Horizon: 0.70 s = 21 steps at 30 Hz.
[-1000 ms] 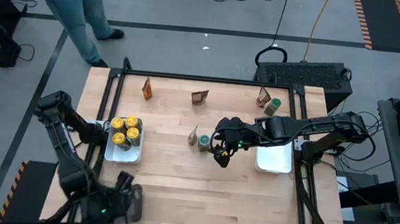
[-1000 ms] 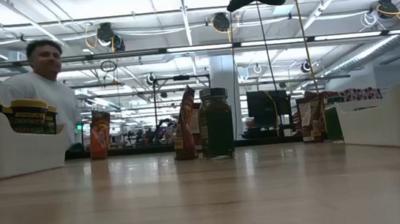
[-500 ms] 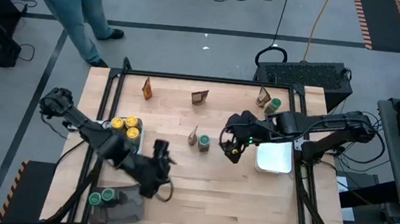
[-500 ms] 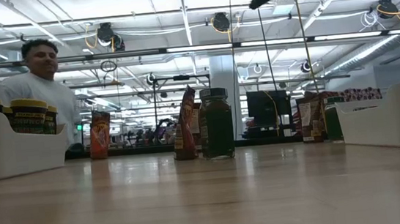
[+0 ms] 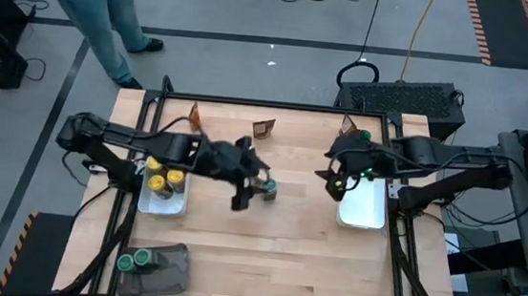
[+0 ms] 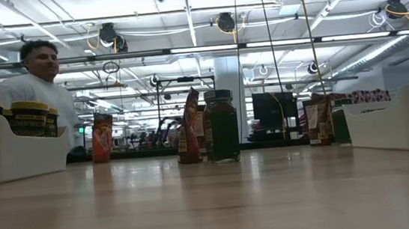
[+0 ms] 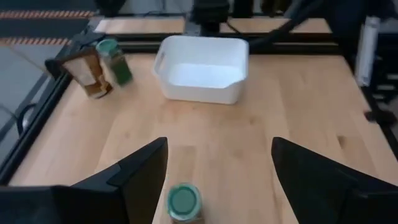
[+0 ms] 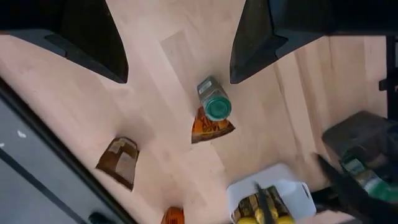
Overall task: Sort spices by type
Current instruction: Put the bottom green seasoning bottle into the black bin
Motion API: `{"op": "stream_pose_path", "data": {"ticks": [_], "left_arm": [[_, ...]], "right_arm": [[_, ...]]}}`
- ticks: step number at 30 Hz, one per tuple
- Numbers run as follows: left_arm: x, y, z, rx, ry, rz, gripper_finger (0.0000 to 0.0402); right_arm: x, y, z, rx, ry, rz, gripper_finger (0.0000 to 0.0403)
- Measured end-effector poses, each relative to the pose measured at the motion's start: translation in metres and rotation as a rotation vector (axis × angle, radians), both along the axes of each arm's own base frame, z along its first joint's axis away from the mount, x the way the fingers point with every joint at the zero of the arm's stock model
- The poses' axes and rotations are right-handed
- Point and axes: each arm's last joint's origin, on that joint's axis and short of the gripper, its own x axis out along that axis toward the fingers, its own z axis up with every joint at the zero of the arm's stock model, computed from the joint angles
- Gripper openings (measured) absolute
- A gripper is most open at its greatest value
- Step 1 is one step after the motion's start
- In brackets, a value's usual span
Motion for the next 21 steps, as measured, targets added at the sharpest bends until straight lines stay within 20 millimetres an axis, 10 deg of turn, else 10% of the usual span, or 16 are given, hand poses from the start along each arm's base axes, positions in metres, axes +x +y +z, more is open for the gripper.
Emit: {"op": "stream_pose_path", "data": {"ticks": [21], "left_arm": [[0.068,0.042,-0.093,-0.07,0.158,-0.002,0.029]], "right_arm": [[-0.043,-0.039,0.019,-0.2,0.013,0.013,0.0265]]}}
